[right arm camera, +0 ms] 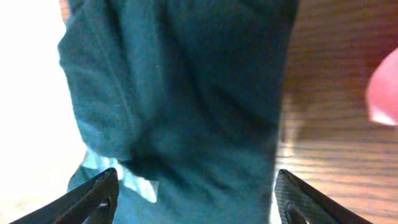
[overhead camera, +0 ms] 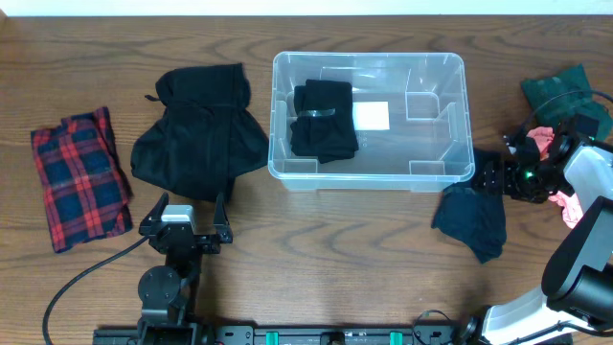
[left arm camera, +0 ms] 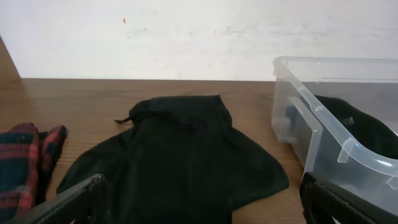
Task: Pack container
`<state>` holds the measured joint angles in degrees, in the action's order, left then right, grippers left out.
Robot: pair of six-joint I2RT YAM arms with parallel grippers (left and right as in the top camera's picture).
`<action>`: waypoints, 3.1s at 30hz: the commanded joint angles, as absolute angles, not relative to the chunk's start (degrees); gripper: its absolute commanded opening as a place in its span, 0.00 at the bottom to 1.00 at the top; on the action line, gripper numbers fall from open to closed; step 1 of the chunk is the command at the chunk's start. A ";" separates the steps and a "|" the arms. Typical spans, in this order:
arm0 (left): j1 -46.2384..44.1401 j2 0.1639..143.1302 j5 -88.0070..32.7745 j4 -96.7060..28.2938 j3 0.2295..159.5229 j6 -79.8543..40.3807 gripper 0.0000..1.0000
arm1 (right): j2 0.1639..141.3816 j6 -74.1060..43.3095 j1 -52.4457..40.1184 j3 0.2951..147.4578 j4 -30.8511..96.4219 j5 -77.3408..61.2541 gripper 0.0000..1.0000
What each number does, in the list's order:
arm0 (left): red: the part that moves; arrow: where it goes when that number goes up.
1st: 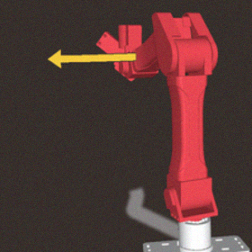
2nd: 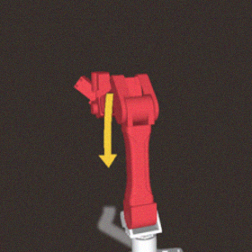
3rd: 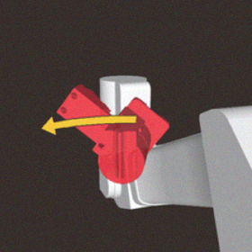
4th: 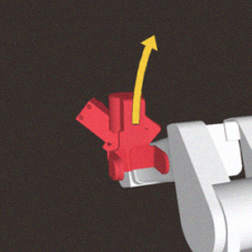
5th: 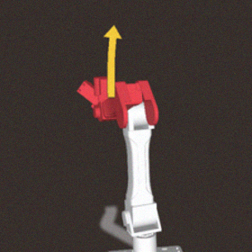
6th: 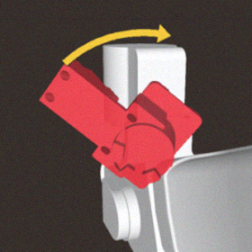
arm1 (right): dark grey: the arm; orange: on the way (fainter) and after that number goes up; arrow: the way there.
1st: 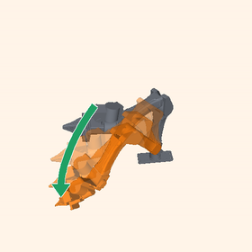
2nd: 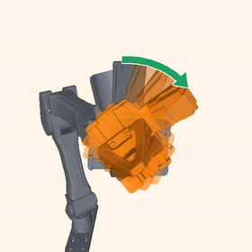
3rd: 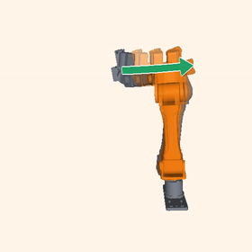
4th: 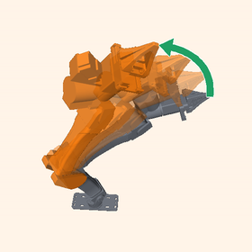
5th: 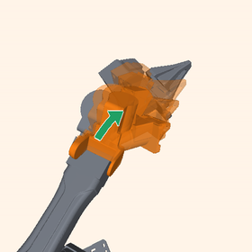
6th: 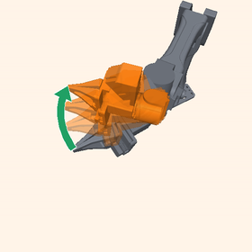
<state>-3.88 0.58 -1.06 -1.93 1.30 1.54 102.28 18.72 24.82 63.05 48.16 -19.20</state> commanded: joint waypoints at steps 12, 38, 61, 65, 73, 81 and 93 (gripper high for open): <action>-4.10 0.23 0.51 -4.05 0.23 1.89 0.98 | 102.02 19.79 24.29 54.65 35.97 -17.56 0.74; -4.10 0.23 0.51 -4.05 0.23 1.91 0.98 | 101.80 9.87 24.29 81.87 64.12 -26.63 0.01; -4.10 0.23 0.51 -4.05 0.23 1.91 0.98 | 98.94 -7.68 -0.14 101.49 54.54 -33.04 0.01; -4.10 0.23 0.51 -4.05 0.23 1.91 0.98 | 98.96 -12.53 -6.92 101.47 47.20 -26.06 0.01; -4.10 0.23 0.51 -4.05 0.23 1.89 0.98 | 100.16 -24.16 -16.25 101.47 43.64 -15.84 0.01; -4.10 0.23 0.51 -4.05 0.23 1.91 0.98 | 104.05 -26.30 -17.80 101.45 44.62 -15.66 0.01; -4.10 0.23 0.51 -4.05 0.23 1.91 0.98 | 109.84 -23.49 -16.82 101.36 52.21 -12.10 0.01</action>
